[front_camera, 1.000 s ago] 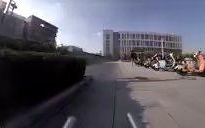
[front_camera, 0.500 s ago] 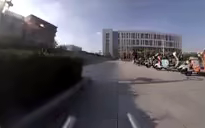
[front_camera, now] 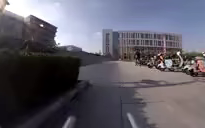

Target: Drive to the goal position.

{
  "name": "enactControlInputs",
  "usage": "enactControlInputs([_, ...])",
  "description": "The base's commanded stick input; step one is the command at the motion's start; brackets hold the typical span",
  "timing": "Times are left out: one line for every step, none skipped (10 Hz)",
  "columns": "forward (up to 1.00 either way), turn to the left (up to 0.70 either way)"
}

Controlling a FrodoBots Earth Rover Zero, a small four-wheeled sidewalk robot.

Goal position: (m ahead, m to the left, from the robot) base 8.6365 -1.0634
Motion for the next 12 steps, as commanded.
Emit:
enactControlInputs([0.7, 0.0])
enactControlInputs([0.7, 0.0])
enactControlInputs([0.7, 0.0])
enactControlInputs([0.7, 0.0])
enactControlInputs([0.7, 0.0])
enactControlInputs([0.7, 0.0])
enactControlInputs([0.7, 0.0])
enactControlInputs([0.7, 0.0])
enactControlInputs([0.7, 0.0])
enactControlInputs([0.7, 0.0])
enactControlInputs([0.7, 0.0])
enactControlInputs([0.7, 0.0])
